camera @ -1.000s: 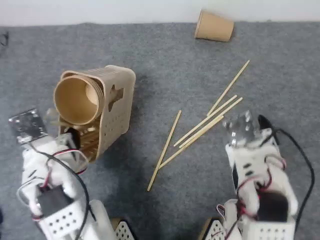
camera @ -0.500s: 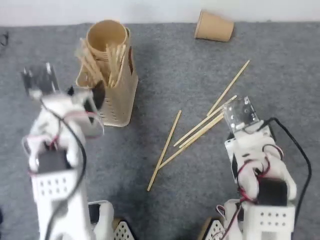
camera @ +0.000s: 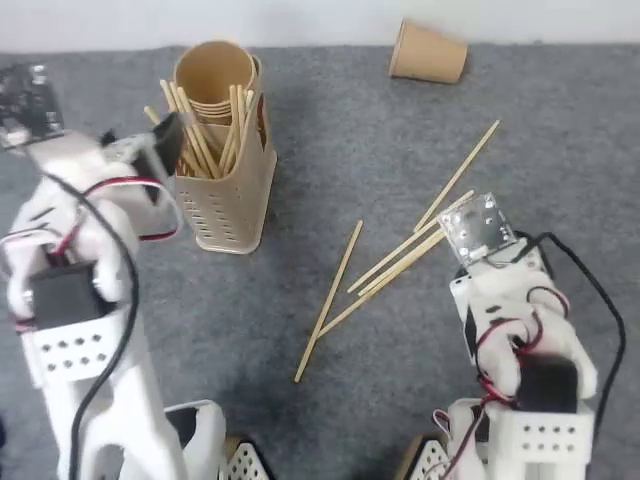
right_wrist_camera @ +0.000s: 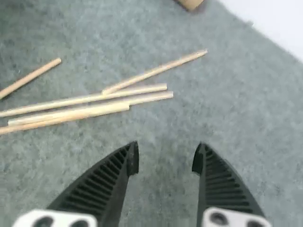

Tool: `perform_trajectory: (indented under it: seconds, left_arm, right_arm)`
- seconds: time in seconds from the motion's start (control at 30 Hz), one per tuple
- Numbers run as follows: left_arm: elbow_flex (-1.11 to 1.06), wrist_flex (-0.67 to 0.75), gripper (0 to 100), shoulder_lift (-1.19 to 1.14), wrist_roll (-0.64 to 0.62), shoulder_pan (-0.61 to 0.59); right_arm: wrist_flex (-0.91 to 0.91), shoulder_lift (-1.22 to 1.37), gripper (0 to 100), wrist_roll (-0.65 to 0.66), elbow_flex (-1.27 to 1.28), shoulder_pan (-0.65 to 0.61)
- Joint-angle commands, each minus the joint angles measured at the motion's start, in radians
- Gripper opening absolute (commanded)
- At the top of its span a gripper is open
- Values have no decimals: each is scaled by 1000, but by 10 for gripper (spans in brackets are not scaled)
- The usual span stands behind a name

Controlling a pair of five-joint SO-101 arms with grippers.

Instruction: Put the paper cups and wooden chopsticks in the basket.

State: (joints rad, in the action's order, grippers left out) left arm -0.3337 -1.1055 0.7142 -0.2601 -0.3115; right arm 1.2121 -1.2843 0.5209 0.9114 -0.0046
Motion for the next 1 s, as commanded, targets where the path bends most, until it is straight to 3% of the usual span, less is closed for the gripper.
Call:
perform_trajectory:
  seconds: [0.0,0.2,0.33,0.43,0.6,0.8,0.97]
  left_arm:
    - [47,-83,261,0,-15,-135]
    - [-54,-155,261,0,-32,-470]
    - [-179,-144,262,0,-3,-612]
    - [-317,-114,262,0,49,-658]
    - [-533,52,262,0,137,-735]
    - [-745,226,262,-2,371,-905]
    - [-852,296,262,-2,525,-1022]
  right_arm:
    - [51,97,202,12,-216,-25]
    - [222,415,201,71,-577,-163]
    - [357,671,201,106,-812,-269]
    - [461,849,201,233,-950,-351]
    - [519,1044,201,474,-1025,-456]
    - [516,1191,201,753,-990,-610]
    - [516,1320,201,927,-961,-650]
